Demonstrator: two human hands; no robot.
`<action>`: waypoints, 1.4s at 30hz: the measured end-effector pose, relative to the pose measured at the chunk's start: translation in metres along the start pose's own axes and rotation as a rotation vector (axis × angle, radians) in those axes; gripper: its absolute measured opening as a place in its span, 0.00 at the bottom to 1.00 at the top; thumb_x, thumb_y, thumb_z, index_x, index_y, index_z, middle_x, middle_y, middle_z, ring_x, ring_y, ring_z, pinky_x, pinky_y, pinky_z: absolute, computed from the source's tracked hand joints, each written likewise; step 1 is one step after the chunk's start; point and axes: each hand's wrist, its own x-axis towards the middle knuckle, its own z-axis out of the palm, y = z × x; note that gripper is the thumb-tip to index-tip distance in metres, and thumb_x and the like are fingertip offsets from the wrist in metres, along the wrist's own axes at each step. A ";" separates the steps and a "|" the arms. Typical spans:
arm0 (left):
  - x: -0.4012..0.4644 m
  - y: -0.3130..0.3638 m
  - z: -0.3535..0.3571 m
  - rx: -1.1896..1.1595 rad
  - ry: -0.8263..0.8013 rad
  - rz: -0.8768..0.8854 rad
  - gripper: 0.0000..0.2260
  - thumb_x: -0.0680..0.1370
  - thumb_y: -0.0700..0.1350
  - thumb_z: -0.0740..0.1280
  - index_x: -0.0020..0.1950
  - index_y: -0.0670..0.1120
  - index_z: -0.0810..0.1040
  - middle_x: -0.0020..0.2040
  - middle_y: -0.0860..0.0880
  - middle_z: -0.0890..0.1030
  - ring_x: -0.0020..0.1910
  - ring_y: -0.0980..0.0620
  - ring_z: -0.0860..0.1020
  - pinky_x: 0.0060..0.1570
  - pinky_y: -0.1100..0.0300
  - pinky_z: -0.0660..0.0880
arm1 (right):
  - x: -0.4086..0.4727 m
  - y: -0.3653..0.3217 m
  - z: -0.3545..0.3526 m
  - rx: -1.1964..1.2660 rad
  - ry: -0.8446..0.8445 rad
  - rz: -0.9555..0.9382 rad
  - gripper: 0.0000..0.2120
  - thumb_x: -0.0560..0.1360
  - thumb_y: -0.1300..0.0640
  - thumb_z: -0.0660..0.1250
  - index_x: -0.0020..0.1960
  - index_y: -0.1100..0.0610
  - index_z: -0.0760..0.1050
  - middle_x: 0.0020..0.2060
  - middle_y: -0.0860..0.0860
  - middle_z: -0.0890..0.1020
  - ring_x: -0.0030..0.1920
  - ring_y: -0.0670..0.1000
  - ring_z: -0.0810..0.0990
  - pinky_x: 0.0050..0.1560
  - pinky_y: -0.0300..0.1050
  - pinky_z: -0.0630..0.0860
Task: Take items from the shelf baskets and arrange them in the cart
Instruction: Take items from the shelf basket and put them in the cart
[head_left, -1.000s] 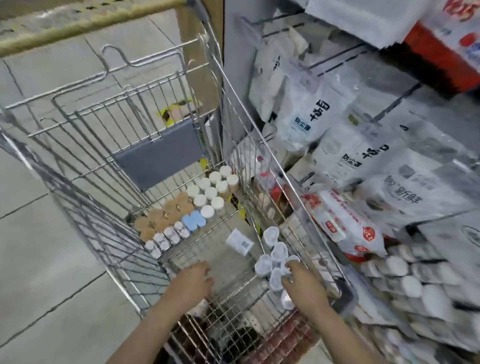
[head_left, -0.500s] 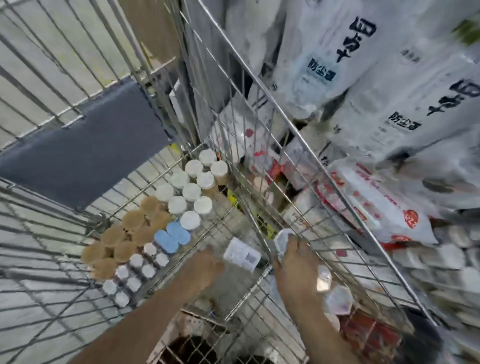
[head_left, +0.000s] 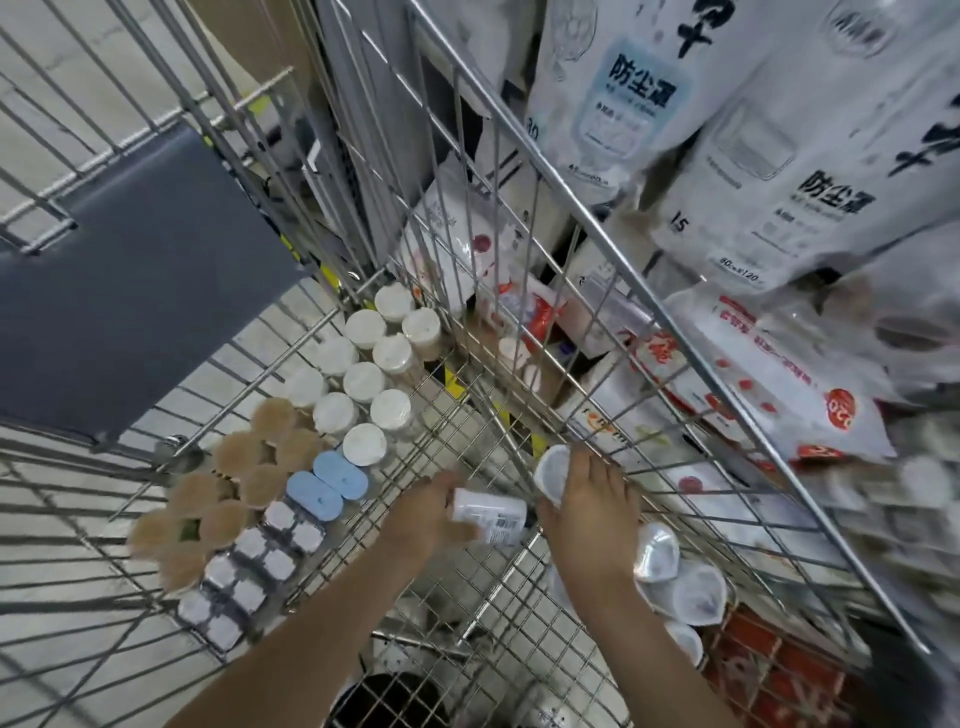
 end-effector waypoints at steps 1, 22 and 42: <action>-0.004 -0.001 -0.001 -0.021 0.016 0.002 0.22 0.70 0.45 0.76 0.60 0.44 0.72 0.55 0.47 0.81 0.50 0.51 0.79 0.39 0.69 0.73 | -0.003 -0.001 -0.004 0.045 0.014 -0.038 0.31 0.70 0.48 0.73 0.66 0.62 0.71 0.57 0.58 0.80 0.57 0.60 0.77 0.57 0.54 0.71; -0.260 0.112 -0.124 -0.293 0.343 0.266 0.18 0.74 0.46 0.72 0.60 0.60 0.72 0.58 0.55 0.75 0.55 0.55 0.74 0.44 0.69 0.68 | -0.190 0.030 -0.230 1.033 0.045 0.089 0.27 0.71 0.56 0.73 0.57 0.29 0.67 0.51 0.23 0.72 0.52 0.22 0.69 0.48 0.24 0.69; -0.444 0.256 0.026 -0.249 0.162 0.599 0.20 0.69 0.37 0.75 0.53 0.57 0.76 0.50 0.56 0.80 0.46 0.59 0.79 0.35 0.68 0.75 | -0.444 0.206 -0.271 1.505 0.411 0.205 0.28 0.65 0.48 0.75 0.63 0.39 0.72 0.58 0.36 0.79 0.57 0.40 0.79 0.50 0.38 0.79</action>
